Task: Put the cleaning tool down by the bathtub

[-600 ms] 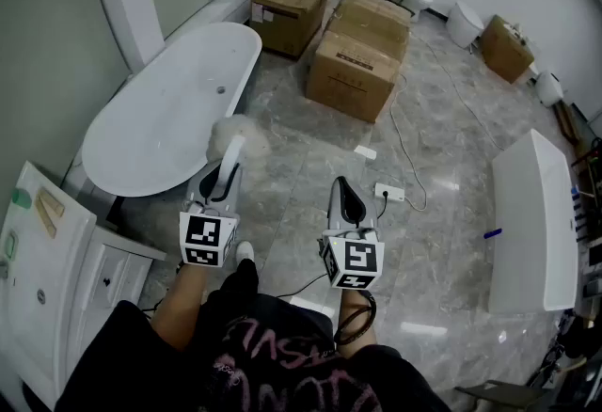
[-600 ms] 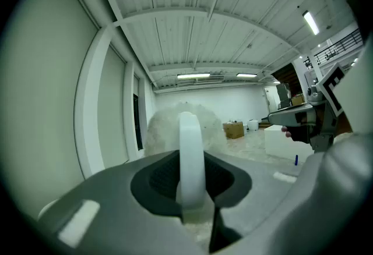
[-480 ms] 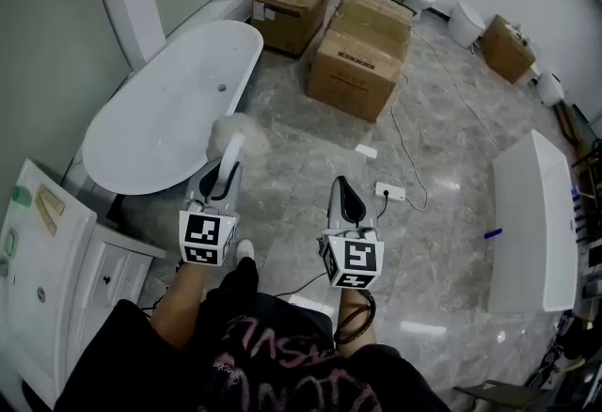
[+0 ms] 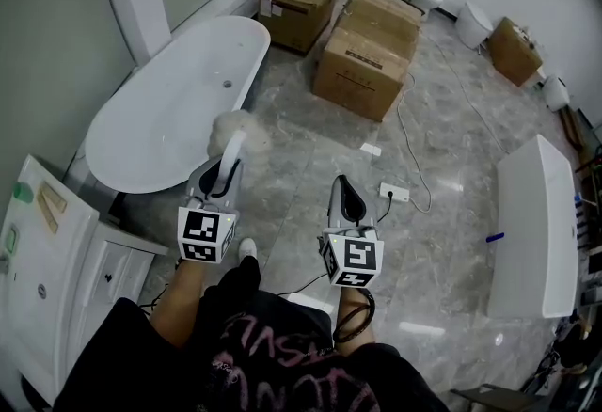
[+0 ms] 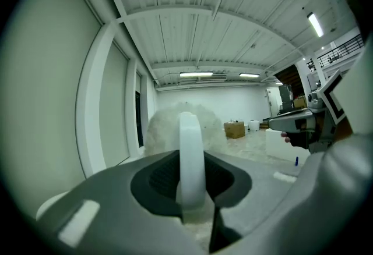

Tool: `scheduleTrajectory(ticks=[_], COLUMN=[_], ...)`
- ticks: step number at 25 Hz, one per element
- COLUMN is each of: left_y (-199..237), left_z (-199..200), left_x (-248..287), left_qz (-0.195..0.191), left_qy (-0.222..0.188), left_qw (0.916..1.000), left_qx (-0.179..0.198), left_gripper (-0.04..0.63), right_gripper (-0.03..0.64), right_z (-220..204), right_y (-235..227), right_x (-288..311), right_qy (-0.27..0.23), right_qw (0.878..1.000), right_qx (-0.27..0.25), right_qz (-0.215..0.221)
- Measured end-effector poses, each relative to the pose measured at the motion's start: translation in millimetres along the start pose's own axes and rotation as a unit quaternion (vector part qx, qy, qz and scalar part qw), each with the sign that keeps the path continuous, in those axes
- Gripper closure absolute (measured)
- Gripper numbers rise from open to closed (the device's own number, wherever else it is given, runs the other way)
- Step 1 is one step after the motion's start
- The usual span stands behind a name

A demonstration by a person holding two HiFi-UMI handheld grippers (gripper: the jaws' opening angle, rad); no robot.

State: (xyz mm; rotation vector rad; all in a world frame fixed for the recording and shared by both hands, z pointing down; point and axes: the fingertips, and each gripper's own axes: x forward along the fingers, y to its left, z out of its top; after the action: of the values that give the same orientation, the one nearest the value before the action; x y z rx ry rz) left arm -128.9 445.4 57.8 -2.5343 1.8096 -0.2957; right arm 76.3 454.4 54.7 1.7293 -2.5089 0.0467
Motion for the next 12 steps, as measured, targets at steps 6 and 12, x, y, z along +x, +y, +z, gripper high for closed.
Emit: scheduleTrajectory(ticks=[6, 12], left_y=[8.6, 21.8], left_z=[-2.8, -15.8], left_x=[14.9, 42.2], left_qz=[0.0, -0.002], left_qy=[0.002, 0.012], left_qw=[1.0, 0.9999], left_qx=[0.002, 0.001], left_gripper=[0.511, 0.511], right_gripper=[0.604, 0.604], right_z=[3.8, -7.3], right_y=[-0.9, -6.0], right_x=[19.0, 48.9], right_qy=[-0.015, -0.003], right_qw=[1.0, 1.0], right_qx=[0.001, -0.007], right_qz=[0.005, 0.002])
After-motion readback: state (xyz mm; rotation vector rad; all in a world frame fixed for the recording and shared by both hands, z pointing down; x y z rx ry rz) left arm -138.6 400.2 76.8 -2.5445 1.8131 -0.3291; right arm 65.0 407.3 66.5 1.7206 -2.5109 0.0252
